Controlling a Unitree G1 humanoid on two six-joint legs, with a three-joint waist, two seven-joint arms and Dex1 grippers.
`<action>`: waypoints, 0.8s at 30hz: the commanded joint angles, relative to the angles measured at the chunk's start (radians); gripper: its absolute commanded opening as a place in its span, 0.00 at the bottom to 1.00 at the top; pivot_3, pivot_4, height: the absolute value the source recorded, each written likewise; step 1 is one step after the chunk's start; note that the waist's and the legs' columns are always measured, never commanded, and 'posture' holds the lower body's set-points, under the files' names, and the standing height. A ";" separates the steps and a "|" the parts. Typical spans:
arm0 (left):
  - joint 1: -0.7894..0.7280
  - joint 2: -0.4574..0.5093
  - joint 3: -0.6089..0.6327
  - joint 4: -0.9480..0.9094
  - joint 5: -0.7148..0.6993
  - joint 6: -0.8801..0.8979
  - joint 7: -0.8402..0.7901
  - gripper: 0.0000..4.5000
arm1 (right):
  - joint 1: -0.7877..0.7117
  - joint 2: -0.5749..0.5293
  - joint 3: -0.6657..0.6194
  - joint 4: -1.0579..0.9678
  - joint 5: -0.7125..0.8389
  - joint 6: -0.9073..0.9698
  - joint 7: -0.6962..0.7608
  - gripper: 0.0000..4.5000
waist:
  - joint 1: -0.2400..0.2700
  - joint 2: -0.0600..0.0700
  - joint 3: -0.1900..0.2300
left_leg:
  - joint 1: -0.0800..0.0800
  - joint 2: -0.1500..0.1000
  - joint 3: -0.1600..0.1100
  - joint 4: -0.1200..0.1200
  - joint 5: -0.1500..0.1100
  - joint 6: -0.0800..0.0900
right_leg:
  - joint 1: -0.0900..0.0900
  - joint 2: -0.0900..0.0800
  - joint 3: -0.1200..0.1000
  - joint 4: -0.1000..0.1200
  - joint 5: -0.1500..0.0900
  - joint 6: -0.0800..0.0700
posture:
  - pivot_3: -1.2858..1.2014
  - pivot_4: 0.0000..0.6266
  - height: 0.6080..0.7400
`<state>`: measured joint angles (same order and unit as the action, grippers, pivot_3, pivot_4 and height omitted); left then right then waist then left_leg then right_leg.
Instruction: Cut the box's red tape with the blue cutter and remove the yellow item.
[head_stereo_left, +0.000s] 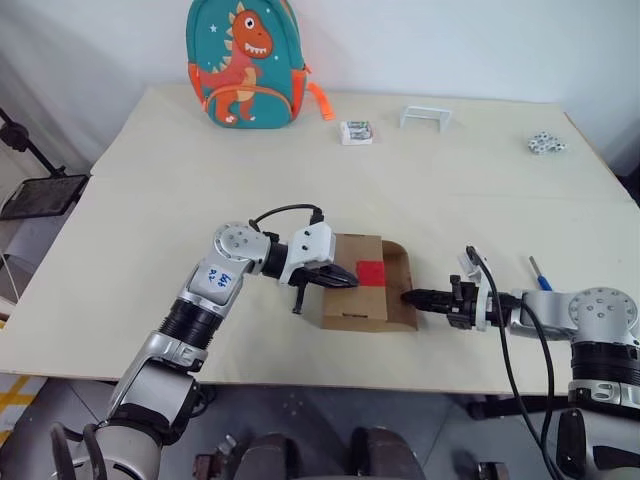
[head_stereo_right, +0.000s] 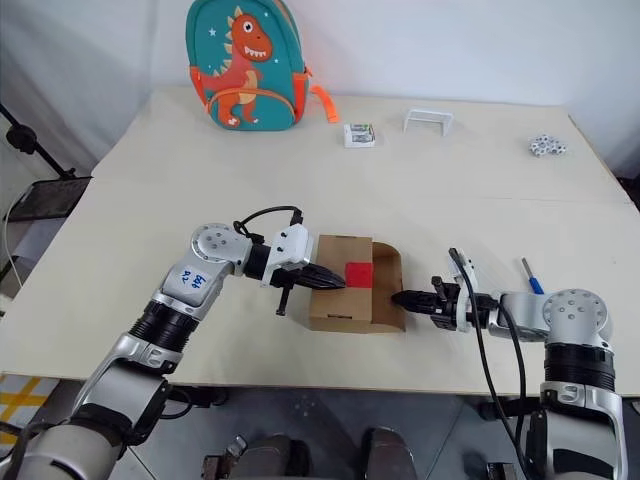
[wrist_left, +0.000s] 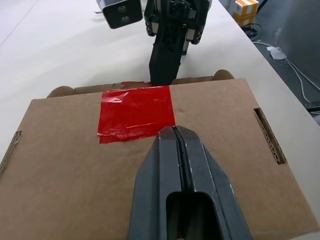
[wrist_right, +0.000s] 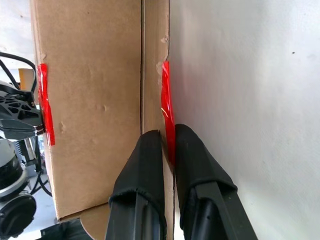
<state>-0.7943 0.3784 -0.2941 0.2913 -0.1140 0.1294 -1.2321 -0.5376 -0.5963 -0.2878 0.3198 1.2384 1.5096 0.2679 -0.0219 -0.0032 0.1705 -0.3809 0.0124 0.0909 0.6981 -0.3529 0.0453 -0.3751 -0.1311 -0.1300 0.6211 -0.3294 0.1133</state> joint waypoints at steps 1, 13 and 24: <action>0.012 0.004 -0.016 0.011 0.015 -0.004 -0.001 0.00 | 0.037 0.034 0.043 -0.024 -0.064 0.000 0.042 0.09 | -0.003 -0.001 0.000 | 0.000 0.000 0.000 0.000 0.000 0.000 | 0.000 0.000 0.000 0.000 0.000 0.000 | 0.52 0.24 1.00; 0.012 0.007 -0.015 0.008 0.016 -0.008 -0.004 0.00 | -0.006 0.075 0.031 0.015 -0.182 0.013 0.106 0.45 | -0.009 -0.001 0.000 | 0.006 0.000 0.003 -0.002 0.000 0.000 | 0.002 -0.001 0.004 0.001 0.000 0.000 | 0.52 0.24 1.00; 0.021 0.014 -0.010 -0.005 0.013 0.001 0.000 0.00 | -0.002 0.108 0.020 0.014 -0.250 0.026 0.151 0.36 | -0.010 -0.001 0.000 | 0.009 0.001 0.005 -0.004 0.000 -0.001 | 0.002 -0.001 0.008 0.001 0.000 0.000 | 0.52 0.24 1.00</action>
<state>-0.7907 0.3856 -0.2943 0.2904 -0.1097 0.1291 -1.2327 -0.5734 -0.5105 -0.3033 0.3177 1.0326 1.5092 0.4311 -0.0323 -0.0039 0.1700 -0.3720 0.0130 0.0963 0.6939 -0.3525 0.0442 -0.3726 -0.1317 -0.1221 0.6224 -0.3294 0.1132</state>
